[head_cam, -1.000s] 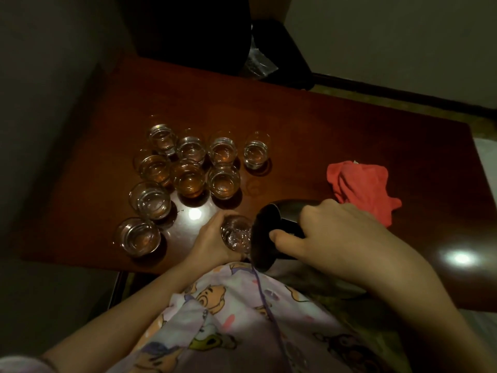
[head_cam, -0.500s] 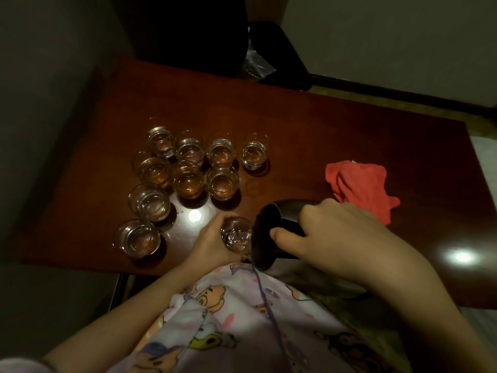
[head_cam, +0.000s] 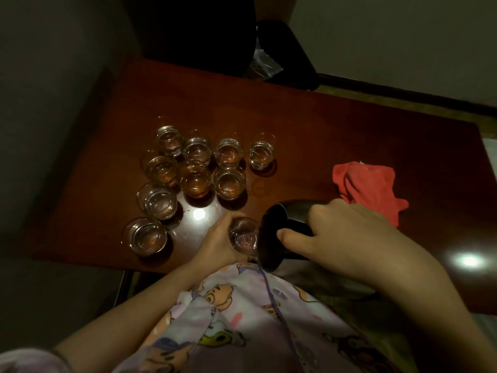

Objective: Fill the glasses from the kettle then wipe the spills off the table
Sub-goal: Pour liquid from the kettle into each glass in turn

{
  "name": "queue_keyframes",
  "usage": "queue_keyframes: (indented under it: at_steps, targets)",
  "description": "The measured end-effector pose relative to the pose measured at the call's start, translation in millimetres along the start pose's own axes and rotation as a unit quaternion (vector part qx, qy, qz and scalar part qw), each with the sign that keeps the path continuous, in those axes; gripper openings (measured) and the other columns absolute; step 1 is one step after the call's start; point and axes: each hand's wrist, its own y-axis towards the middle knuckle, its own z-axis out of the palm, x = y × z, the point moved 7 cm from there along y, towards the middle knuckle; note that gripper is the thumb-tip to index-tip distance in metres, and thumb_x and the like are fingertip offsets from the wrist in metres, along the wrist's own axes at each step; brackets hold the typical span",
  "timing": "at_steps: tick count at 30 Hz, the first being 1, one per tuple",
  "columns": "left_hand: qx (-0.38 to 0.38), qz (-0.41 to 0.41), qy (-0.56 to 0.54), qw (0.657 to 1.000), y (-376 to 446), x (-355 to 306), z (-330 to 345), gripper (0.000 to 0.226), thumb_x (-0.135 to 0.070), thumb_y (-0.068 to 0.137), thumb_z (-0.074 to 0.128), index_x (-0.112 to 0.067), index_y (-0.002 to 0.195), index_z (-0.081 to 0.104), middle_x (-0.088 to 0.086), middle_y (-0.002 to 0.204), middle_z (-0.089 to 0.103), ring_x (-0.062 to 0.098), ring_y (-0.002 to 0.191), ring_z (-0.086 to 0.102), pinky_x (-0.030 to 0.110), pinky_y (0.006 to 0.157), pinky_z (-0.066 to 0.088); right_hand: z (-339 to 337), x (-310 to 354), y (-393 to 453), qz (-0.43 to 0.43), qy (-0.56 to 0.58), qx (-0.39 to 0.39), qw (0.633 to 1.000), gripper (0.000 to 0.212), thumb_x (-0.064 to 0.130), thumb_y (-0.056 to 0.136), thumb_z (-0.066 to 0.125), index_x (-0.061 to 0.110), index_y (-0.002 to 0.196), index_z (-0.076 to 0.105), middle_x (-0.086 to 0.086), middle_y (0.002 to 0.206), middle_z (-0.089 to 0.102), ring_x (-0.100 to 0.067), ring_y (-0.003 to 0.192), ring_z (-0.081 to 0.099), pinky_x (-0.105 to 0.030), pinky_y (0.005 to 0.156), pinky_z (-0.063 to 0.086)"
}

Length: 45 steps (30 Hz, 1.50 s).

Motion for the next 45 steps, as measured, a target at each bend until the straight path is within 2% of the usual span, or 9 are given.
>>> queue_keyframes:
  at_steps: [2,5,10,15,20,25,34,41,45]
  targets:
    - [-0.009,-0.003,0.000,1.000,0,-1,-1,0.074,-0.043,0.042,0.080,-0.039,0.109,0.048,-0.007,0.109,0.060,0.003,0.100,0.059,0.019,0.083,0.049,0,1,1,0.001,0.000,0.002,1.000,0.051,0.060,0.088,0.040,0.019,0.059,0.034,-0.001,0.062,0.036,-0.014,0.052,0.032,-0.030,0.047,0.017]
    - [-0.005,-0.006,0.003,1.000,0,-1,-2,0.072,-0.045,0.043,0.079,-0.041,0.106,0.046,-0.010,0.107,0.059,-0.004,0.099,0.058,0.012,0.081,0.047,1,3,2,-0.001,0.004,0.005,1.000,0.051,0.059,0.088,0.041,0.018,0.059,0.035,0.000,0.061,0.037,-0.014,0.051,0.033,-0.030,0.047,0.018]
    - [-0.005,-0.008,0.000,1.000,-2,3,-3,0.071,-0.034,0.049,0.084,-0.038,0.110,0.048,-0.007,0.109,0.060,0.004,0.100,0.059,0.031,0.086,0.052,0,5,2,0.007,-0.004,0.005,1.000,0.052,0.061,0.087,0.042,0.018,0.058,0.036,0.000,0.061,0.038,-0.014,0.051,0.032,-0.029,0.047,0.018]
    - [-0.013,-0.014,-0.006,1.000,-1,6,-3,0.071,-0.042,0.045,0.081,-0.042,0.107,0.047,-0.005,0.110,0.060,0.008,0.102,0.059,0.035,0.087,0.052,-1,7,3,0.007,-0.008,0.012,1.000,0.052,0.062,0.085,0.044,0.019,0.058,0.033,0.000,0.061,0.034,-0.014,0.051,0.029,-0.029,0.047,0.018]
    - [-0.012,-0.011,0.001,1.000,0,4,-4,0.069,-0.045,0.046,0.078,-0.040,0.108,0.046,-0.003,0.111,0.059,0.009,0.103,0.058,0.034,0.088,0.051,-2,10,3,0.005,-0.010,0.017,1.000,0.052,0.062,0.085,0.045,0.019,0.058,0.031,0.000,0.062,0.034,-0.013,0.052,0.028,-0.029,0.047,0.018]
    - [-0.023,-0.008,-0.001,1.000,1,9,-4,0.071,-0.043,0.044,0.081,-0.040,0.107,0.048,-0.004,0.110,0.060,0.012,0.103,0.059,0.041,0.087,0.051,-2,11,4,0.002,-0.017,0.021,1.000,0.053,0.062,0.084,0.046,0.020,0.058,0.030,0.000,0.062,0.032,-0.014,0.051,0.027,-0.029,0.047,0.018]
    - [-0.024,-0.002,-0.010,1.000,-1,5,-6,0.072,-0.039,0.044,0.084,-0.039,0.108,0.050,-0.010,0.108,0.061,0.007,0.101,0.060,0.037,0.085,0.053,-2,13,5,0.003,-0.015,0.022,1.000,0.053,0.062,0.084,0.047,0.019,0.058,0.031,0.001,0.062,0.034,-0.013,0.051,0.029,-0.028,0.047,0.019]
    - [-0.023,0.007,-0.002,1.000,-2,2,-5,0.071,-0.045,0.042,0.082,-0.043,0.104,0.048,-0.013,0.107,0.060,0.002,0.098,0.059,0.026,0.083,0.051,-1,12,4,0.006,-0.016,0.020,1.000,0.054,0.063,0.083,0.048,0.019,0.057,0.031,0.000,0.062,0.034,-0.014,0.051,0.029,-0.029,0.047,0.018]
    - [-0.020,0.002,-0.014,1.000,-2,3,-4,0.071,-0.040,0.044,0.083,-0.041,0.106,0.049,-0.011,0.108,0.060,0.003,0.099,0.060,0.030,0.084,0.052,-1,13,4,0.007,-0.016,0.022,1.000,0.054,0.063,0.083,0.048,0.019,0.058,0.031,0.000,0.062,0.034,-0.014,0.051,0.028,-0.029,0.047,0.017]
